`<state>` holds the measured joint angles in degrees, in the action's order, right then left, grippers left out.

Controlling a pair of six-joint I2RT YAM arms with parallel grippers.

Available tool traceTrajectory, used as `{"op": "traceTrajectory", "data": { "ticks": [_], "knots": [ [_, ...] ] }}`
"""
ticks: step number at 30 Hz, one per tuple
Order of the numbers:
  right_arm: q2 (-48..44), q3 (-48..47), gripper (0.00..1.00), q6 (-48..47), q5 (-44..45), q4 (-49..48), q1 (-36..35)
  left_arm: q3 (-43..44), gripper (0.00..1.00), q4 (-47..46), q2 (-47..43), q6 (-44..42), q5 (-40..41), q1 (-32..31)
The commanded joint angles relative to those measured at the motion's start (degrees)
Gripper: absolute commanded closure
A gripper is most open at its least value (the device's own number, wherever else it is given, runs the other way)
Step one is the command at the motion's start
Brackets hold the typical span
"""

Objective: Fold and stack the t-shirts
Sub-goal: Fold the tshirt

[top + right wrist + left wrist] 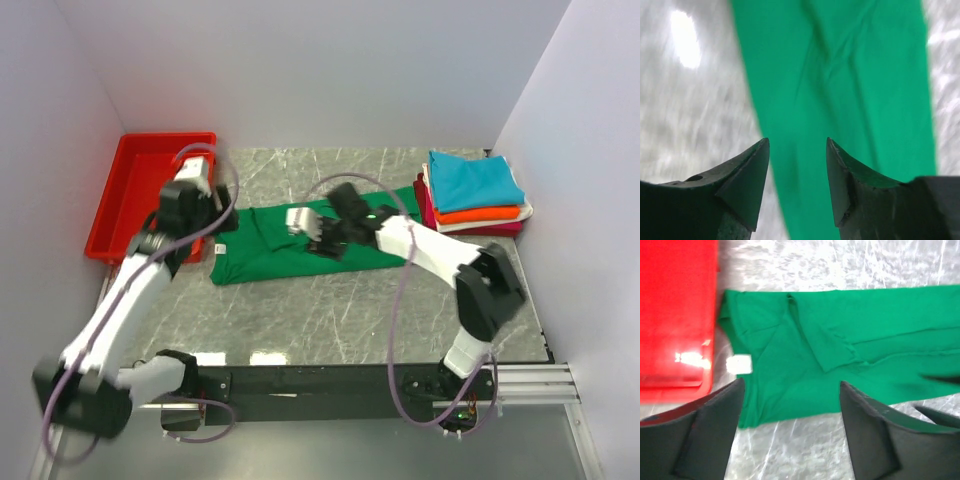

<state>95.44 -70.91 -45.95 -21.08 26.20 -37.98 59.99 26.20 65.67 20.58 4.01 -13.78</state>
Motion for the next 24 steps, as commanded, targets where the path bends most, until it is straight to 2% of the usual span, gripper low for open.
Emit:
{"op": "traceTrajectory", "data": {
  "ticks": [1, 5, 13, 16, 24],
  "knots": [
    [6.7, -10.0, 0.43, 7.1, 10.4, -4.7, -6.5, -8.7, 0.17, -6.1, -10.4, -0.7, 4.2, 0.2],
    [16.8, -18.1, 0.41, 9.7, 18.0, -5.9, -11.2, -16.7, 0.14, -7.5, -19.3, -0.9, 6.3, 0.2],
    [29.3, -31.4, 0.41, 10.5, 27.0, -4.5, -15.1, -16.8, 0.16, -7.5, -24.7, -0.7, 8.9, 0.2],
    [32.8, -33.2, 0.41, 10.2, 28.6, -4.3, -15.3, -17.3, 0.16, -7.7, -26.0, -1.0, 9.0, 0.2],
    [35.2, -33.7, 0.43, 9.6, 30.0, -4.8, -15.4, -17.1, 0.16, -7.8, -26.1, -1.2, 8.3, 0.2]
  ]
}}
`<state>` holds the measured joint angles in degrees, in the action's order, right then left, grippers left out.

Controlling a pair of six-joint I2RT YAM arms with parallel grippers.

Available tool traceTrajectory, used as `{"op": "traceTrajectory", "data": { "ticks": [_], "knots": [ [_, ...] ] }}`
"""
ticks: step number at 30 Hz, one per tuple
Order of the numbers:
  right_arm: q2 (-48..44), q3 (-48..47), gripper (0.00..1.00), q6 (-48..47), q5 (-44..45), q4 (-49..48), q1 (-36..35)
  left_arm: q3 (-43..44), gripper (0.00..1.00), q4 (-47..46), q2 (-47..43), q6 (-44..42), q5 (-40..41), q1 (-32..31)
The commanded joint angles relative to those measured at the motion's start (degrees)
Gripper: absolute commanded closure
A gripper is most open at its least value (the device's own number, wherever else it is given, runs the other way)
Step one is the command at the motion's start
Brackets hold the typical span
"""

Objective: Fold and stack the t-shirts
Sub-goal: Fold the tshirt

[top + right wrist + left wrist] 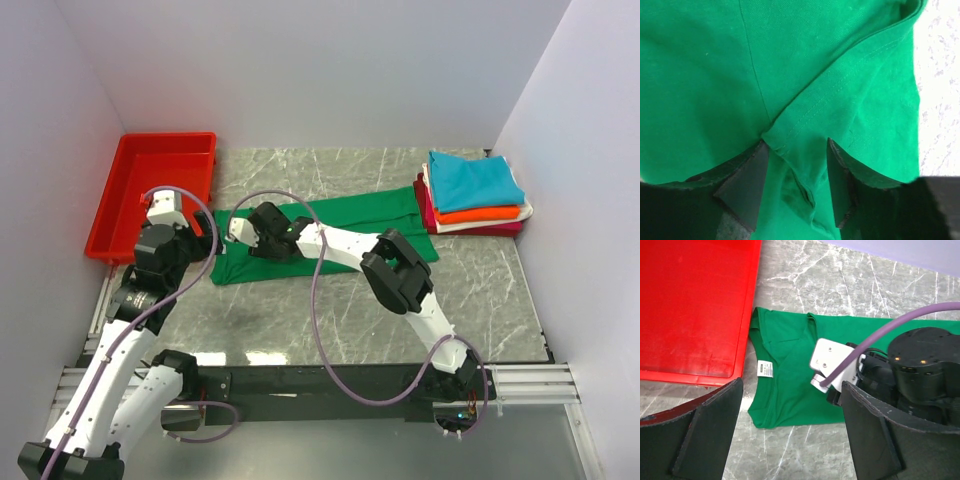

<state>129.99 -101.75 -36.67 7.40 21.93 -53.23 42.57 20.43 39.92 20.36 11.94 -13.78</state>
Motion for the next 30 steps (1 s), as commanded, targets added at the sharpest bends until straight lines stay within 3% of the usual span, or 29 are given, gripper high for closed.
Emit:
{"op": "traceTrajectory", "data": {
  "ticks": [1, 8, 11, 15, 21, 23, 25, 30],
  "knots": [
    [1.0, -3.0, 0.45, 0.5, 1.7, -0.6, 0.1, 0.4, 0.16, -2.0, -0.2, -0.9, 0.4, 0.2],
    [-1.2, -1.6, 0.79, 2.2, 2.2, -3.5, 0.3, 0.3, 0.16, -2.0, 0.1, -0.9, 0.5, 0.2],
    [-3.6, 0.4, 0.88, 3.9, 3.3, -5.9, 1.5, 0.3, 0.16, -2.0, 0.2, -0.8, 0.4, 0.2],
    [-6.3, 2.5, 0.89, 6.4, 3.3, -7.3, 3.7, 0.3, 0.16, -1.9, 0.4, -0.8, 0.3, 0.2],
    [-8.6, 4.6, 0.87, 12.7, 3.1, -8.5, 7.4, 0.4, 0.16, -1.9, 0.8, -0.8, 0.4, 0.2],
    [-9.3, 5.2, 0.77, 16.0, 2.9, -9.4, 8.7, 0.3, 0.16, -1.8, 0.9, -0.8, 0.4, 0.2],
    [-9.5, 5.6, 0.56, 18.8, 3.2, -9.7, 9.9, 0.4, 0.16, -1.9, 1.1, -0.8, 0.4, 0.2],
    [-9.3, 5.1, 0.48, 21.9, 3.1, -7.5, 12.3, 0.4, 0.16, -1.6, 1.8, -0.7, 0.6, 0.2]
  ]
}}
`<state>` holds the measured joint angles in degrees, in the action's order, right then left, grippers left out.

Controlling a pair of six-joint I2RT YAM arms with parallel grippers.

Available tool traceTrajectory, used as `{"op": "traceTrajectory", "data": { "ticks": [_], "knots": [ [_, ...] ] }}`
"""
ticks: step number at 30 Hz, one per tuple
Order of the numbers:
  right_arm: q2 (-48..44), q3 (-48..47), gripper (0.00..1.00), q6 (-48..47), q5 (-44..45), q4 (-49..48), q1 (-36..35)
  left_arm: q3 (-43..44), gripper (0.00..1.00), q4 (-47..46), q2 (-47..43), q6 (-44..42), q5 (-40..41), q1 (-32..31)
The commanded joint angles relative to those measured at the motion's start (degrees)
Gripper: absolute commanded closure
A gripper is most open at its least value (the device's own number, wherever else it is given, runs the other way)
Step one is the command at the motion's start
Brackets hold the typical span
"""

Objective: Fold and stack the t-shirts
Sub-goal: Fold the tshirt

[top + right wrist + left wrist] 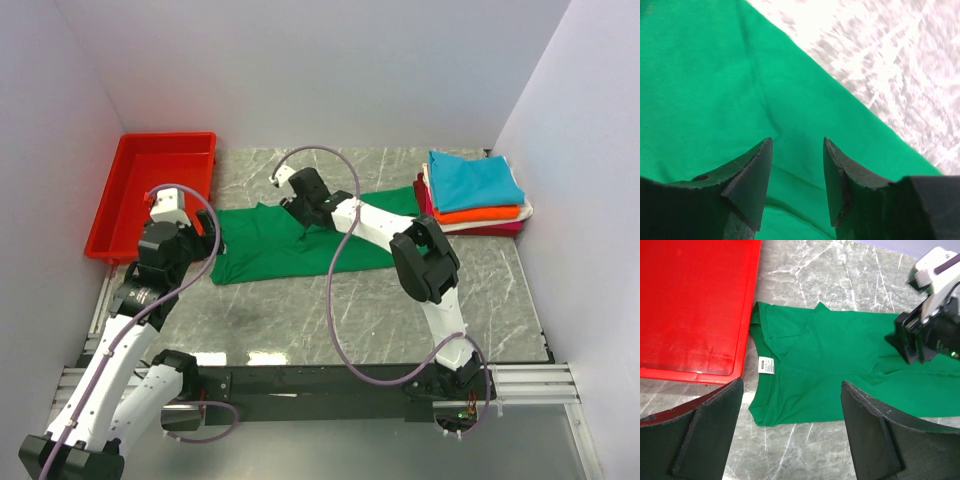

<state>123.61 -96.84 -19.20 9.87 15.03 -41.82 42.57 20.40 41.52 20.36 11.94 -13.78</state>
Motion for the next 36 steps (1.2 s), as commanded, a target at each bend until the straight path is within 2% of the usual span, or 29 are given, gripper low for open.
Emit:
{"op": "traceTrajectory", "data": {
  "ticks": [1, 6, 7, 8, 10, 11, 12, 14, 15, 16, 17, 22, 25, 26, 29, 31, 36],
  "knots": [
    [-3.2, 0.3, 0.47, 4.9, 0.5, -0.5, 1.4, 0.4, 0.16, -1.6, 0.1, -0.7, 0.6, 0.2],
    [-7.0, 3.8, 0.46, 3.7, -3.2, -0.6, 2.9, 0.4, 0.16, -1.7, 0.6, -0.8, 0.4, 0.2],
    [-8.5, 4.1, 0.46, 0.7, -7.2, -0.1, 3.0, 0.4, 0.16, -1.7, 0.8, -0.8, 0.3, 0.2],
    [-9.3, 3.6, 0.46, -2.1, -11.1, 4.4, 3.0, 0.5, 0.16, -1.7, 1.0, -0.8, 0.2, 0.2],
    [-12.0, 3.2, 0.45, -14.2, -20.5, 11.5, 3.0, 0.7, 0.16, -1.5, 1.3, -0.8, 0.1, 0.2],
    [-13.4, 5.1, 0.43, -19.4, -29.4, 17.7, 3.0, 0.5, 0.16, -1.6, 1.4, -0.8, -0.1, 0.2],
    [-17.1, 7.3, 0.4, -28.3, -32.9, 19.5, 3.0, 0.6, 0.16, -1.6, 1.4, -0.8, -0.2, 0.2],
    [-21.5, 16.2, 0.38, -38.1, -39.8, 22.6, 3.0, 0.4, 0.16, -1.8, 1.5, -0.8, -0.3, 0.2],
    [-25.8, 19.6, 0.37, -46.3, -39.6, 22.6, 3.0, 0.3, 0.16, -1.9, 1.5, -0.8, -0.9, 0.2],
    [-27.9, 23.3, 0.36, -47.7, -38.5, 20.9, 2.9, 0.4, 0.16, -1.9, 1.6, -0.8, -1.1, 0.2],
    [-29.6, 29.5, 0.35, -48.5, -36.7, 16.0, 2.8, 0.4, 0.16, -1.9, 1.9, -0.6, -1.3, 0.2],
    [-33.7, 36.5, 0.34, -48.4, -27.5, 11.9, 4.9, -0.2, 0.15, -2.9, 5.3, 5.4, -8.9, 0.2],
    [-35.7, 40.8, 0.34, -48.6, -25.0, 9.9, 6.4, -1.6, 0.17, -2.3, 8.3, 15.6, -11.5, 0.2],
    [-36.2, 43.2, 0.35, -48.8, -23.9, 8.2, 6.5, -2.7, 0.17, -3.4, 9.0, 21.4, -13.2, 0.2],
    [-35.9, 46.3, 0.35, -48.9, -20.6, 5.5, 7.3, -10.5, 0.18, -7.6, 9.2, 32.2, -16.1, 0.2],
    [-35.0, 47.7, 0.35, -48.0, -18.6, 3.0, 8.2, -14.3, 0.19, -9.3, 9.4, 37.3, -13.9, 0.2],
    [-33.7, 48.8, 0.36, -46.5, -16.7, -0.2, 10.9, -17.3, 0.19, -12.5, 11.7, 42.7, -7.6, 0.2]
  ]
}}
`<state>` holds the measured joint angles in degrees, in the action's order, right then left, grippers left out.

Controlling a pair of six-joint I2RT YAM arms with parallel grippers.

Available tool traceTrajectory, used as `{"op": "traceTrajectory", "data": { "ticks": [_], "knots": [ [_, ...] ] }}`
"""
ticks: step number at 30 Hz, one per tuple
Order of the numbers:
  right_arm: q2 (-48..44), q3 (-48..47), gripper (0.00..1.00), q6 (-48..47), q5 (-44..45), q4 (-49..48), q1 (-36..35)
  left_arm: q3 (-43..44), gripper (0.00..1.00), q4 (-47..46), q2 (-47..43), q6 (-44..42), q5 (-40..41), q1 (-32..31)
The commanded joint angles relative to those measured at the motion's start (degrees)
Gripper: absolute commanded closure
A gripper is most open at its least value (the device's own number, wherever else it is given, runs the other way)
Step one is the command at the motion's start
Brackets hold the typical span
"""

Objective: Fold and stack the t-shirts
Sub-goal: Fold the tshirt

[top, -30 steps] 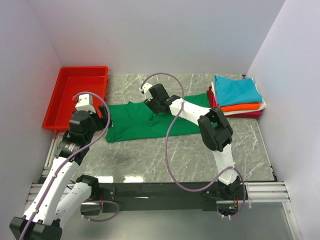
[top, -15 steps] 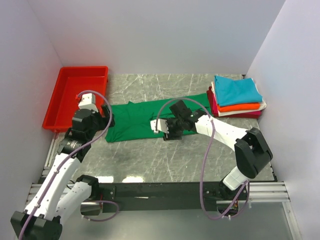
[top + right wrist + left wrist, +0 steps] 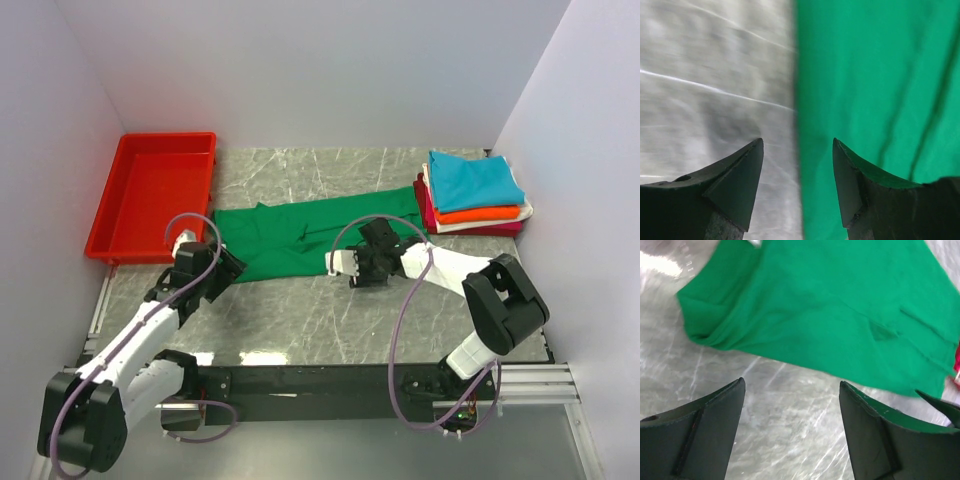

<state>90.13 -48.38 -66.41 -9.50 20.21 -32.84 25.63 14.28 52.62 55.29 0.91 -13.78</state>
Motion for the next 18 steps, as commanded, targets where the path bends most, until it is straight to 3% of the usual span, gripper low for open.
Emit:
{"op": "traceTrajectory", "data": {
  "ticks": [1, 8, 12, 18],
  "knots": [
    [0.0, 0.6, 0.36, 0.8, 2.8, -5.7, 2.3, -0.5, 0.2, -7.2, 2.2, 8.8, 3.7, 0.2],
    [-1.6, 1.3, 0.37, 1.4, 0.7, -5.4, 5.3, 0.8, 0.27, -5.7, 11.2, 13.1, 7.7, 0.2],
    [-1.9, 1.5, 0.38, 0.5, -0.1, -5.1, 6.5, -0.2, 0.28, -4.5, 12.1, 14.6, 10.1, 0.2],
    [-1.8, 2.5, 0.39, -3.2, 0.3, -5.5, 8.2, 0.4, 0.39, -0.4, 13.1, 17.1, 16.8, 0.2]
  ]
}}
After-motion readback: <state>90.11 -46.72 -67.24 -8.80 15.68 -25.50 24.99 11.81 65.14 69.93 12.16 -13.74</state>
